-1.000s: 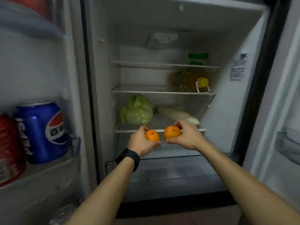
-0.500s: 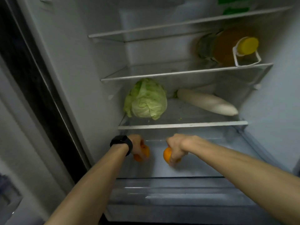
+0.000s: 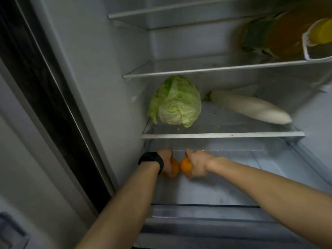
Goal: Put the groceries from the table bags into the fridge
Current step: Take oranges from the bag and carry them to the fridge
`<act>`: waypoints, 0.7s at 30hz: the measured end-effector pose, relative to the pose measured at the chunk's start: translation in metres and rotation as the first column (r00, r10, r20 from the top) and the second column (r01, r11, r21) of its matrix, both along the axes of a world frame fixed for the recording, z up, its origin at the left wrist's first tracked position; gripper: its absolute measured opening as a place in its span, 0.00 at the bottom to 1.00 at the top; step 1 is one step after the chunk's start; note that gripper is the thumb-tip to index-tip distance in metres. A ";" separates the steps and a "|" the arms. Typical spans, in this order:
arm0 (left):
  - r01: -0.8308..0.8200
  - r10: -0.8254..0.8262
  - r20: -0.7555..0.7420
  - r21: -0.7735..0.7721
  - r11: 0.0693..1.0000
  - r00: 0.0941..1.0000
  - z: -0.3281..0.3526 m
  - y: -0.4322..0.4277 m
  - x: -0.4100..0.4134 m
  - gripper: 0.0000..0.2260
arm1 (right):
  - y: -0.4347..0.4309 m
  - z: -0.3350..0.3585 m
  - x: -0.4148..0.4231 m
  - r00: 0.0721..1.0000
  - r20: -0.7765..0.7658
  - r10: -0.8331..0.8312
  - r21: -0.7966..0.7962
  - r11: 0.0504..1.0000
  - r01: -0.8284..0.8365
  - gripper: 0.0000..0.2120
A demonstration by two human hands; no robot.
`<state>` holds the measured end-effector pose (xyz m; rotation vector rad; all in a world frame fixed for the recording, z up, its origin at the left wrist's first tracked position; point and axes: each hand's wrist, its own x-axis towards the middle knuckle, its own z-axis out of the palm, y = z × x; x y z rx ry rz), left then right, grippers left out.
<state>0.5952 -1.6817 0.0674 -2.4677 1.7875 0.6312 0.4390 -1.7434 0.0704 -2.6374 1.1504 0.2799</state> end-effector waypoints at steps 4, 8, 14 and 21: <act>-0.009 0.008 -0.001 -0.076 0.997 1.000 -0.001 -0.004 -0.001 0.23 | -0.006 -0.005 -0.002 0.998 0.054 -0.015 0.011 1.000 0.015 0.43; -0.015 0.016 0.015 -0.038 0.999 1.000 0.000 -0.006 -0.002 0.20 | -0.006 -0.010 -0.004 0.996 0.086 -0.032 0.009 0.999 0.031 0.42; 0.020 -0.024 0.103 0.039 0.999 0.994 0.000 -0.006 0.000 0.33 | 0.003 0.015 -0.006 0.997 -0.071 -0.012 -0.057 0.998 0.008 0.49; 0.088 -0.075 0.257 -0.042 0.995 0.963 0.046 0.021 -0.022 0.17 | 0.046 0.090 -0.053 0.997 -0.075 -0.035 -0.084 0.996 0.028 0.29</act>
